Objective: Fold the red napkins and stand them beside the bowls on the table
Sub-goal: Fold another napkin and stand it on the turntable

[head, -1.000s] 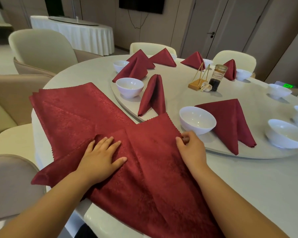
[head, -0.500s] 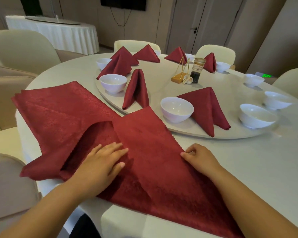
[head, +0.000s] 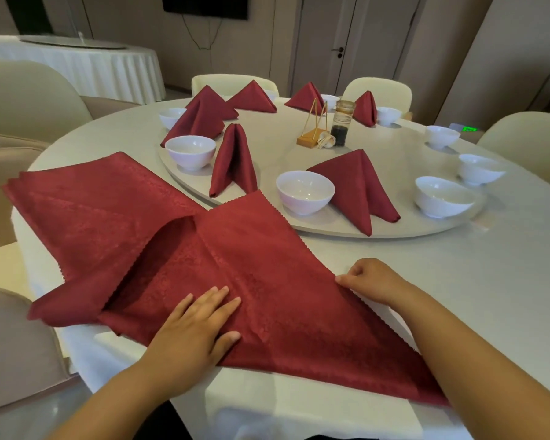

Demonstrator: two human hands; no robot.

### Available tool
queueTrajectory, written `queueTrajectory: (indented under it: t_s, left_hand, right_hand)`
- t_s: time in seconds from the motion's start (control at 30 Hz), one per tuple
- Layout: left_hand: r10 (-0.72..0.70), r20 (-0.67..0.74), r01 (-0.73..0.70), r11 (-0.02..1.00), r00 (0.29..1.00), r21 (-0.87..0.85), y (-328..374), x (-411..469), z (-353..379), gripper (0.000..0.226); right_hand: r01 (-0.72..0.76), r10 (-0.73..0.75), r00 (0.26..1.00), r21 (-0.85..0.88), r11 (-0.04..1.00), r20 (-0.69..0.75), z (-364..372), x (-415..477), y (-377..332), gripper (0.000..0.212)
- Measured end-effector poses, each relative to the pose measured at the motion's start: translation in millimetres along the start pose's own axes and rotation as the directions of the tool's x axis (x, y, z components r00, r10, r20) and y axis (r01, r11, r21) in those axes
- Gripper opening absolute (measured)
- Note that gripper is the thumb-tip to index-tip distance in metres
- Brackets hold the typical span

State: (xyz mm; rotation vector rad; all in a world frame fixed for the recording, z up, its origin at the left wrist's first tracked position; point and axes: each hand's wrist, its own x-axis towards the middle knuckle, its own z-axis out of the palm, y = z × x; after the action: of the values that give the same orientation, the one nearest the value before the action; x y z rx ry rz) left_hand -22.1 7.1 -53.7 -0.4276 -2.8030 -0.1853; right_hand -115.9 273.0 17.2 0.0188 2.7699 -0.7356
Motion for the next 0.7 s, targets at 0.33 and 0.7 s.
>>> queueTrajectory:
  t_s: [0.33,0.7]
  left_hand:
    - [0.019,-0.061,-0.015,0.998,0.998,0.057,4.4,4.6,2.4,0.075]
    - [0.037,-0.133,-0.042,0.999,0.990,-0.033,43.0,6.7,2.1,0.047]
  right_hand:
    - [0.025,0.000,0.995,-0.252,0.967,0.100,-3.8,-8.4,-2.6,0.045]
    - [-0.004,-0.164,0.955,-0.564,0.826,-0.248,-8.0,-13.5,-11.4,0.029]
